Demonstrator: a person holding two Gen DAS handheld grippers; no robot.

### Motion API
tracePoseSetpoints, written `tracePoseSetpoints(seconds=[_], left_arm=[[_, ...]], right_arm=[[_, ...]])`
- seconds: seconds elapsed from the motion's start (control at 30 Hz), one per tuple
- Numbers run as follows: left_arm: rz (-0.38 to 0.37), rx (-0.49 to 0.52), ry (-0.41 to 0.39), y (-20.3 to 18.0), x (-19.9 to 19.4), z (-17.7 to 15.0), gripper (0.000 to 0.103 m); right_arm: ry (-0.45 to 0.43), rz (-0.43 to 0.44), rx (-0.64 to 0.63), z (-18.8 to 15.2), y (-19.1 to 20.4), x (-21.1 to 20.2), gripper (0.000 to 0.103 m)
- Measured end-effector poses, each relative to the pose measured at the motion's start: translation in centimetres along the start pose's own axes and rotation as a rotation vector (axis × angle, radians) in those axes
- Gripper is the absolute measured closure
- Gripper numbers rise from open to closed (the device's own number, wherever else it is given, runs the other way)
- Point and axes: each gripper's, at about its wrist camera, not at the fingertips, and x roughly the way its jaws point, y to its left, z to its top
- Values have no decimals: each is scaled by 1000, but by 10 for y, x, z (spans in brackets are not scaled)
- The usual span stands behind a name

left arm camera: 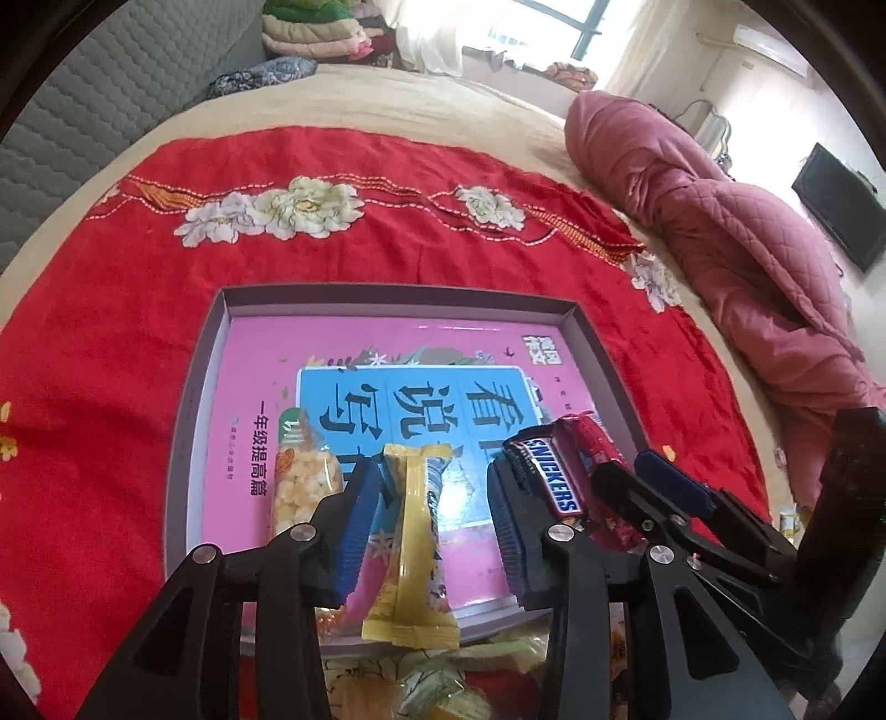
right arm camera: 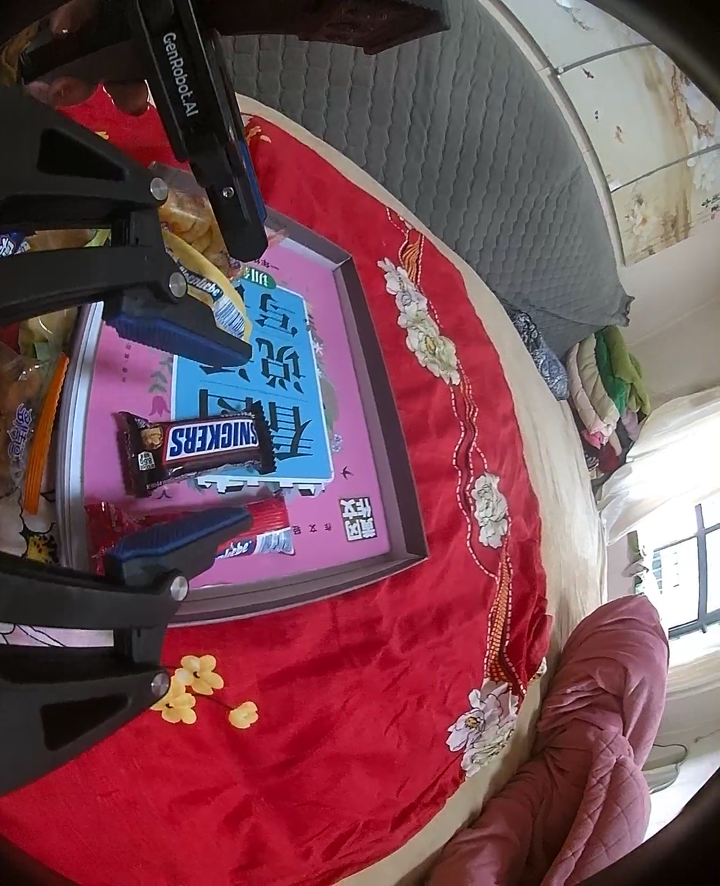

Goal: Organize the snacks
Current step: 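Open the left tool over the tray while the right tool withdraws open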

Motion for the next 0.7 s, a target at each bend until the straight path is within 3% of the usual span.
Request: tracePoseSetpoints(seconds=[0.17, 0.33, 0.4, 0.6, 0.7], left_arm=[[5, 13, -9, -2, -10, 1, 61], [4, 11, -30, -1, -19, 2, 60], [-3, 5, -36, 0, -22, 2, 52], [-11, 3, -51, -1, -30, 2, 50], [-8, 1, -54, -2, -33, 1, 48]], right_arm=[[-19, -5, -13, 2, 3, -4, 48], [-54, -13, -21, 3, 5, -12, 39], [-64, -12, -21, 4, 5, -15, 39], [-89, -13, -41, 4, 9, -21, 38], [-99, -18, -57, 4, 11, -24, 28]])
